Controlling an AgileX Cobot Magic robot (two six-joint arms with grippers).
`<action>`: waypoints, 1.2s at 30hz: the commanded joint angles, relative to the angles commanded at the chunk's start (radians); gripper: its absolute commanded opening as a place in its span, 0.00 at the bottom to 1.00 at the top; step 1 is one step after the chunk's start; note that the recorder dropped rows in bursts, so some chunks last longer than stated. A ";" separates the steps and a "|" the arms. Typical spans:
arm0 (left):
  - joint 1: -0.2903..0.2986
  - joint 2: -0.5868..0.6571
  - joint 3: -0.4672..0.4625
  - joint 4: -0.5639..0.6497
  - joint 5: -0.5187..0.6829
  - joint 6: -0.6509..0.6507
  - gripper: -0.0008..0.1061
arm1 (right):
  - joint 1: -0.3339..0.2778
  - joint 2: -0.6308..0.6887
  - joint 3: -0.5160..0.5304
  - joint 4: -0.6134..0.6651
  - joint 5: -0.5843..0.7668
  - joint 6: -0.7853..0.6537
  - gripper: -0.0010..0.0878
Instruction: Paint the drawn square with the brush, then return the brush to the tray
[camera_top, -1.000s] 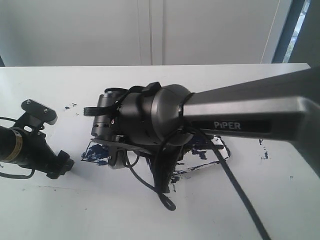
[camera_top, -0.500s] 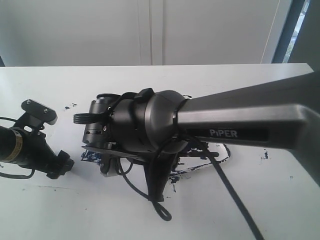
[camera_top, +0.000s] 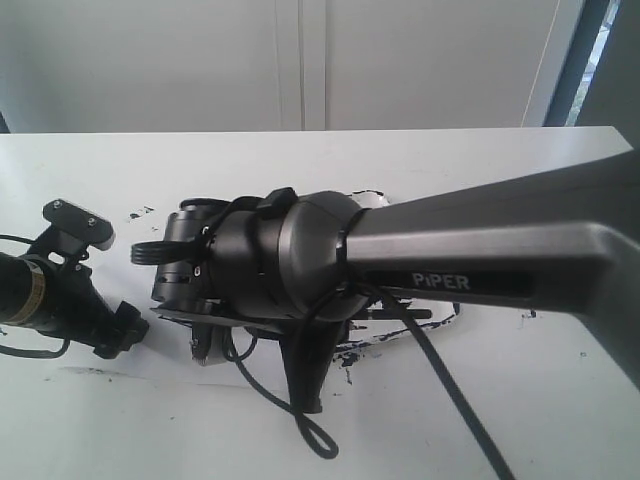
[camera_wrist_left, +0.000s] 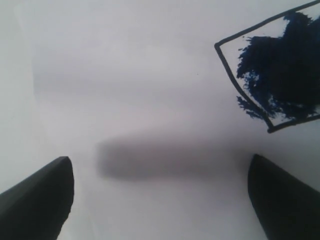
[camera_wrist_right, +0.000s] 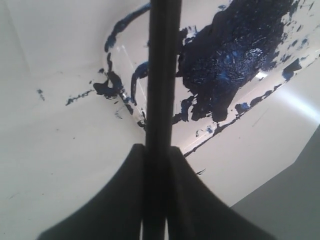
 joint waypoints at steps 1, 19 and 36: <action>0.000 0.000 0.000 0.000 0.000 0.000 0.89 | 0.000 0.000 0.000 -0.007 0.000 0.000 0.01; 0.000 0.000 0.044 0.000 0.087 -0.002 0.89 | -0.103 -0.002 0.047 -0.088 0.000 0.080 0.01; 0.000 0.000 0.044 0.000 0.087 -0.002 0.89 | -0.026 -0.007 0.047 0.023 0.000 0.042 0.01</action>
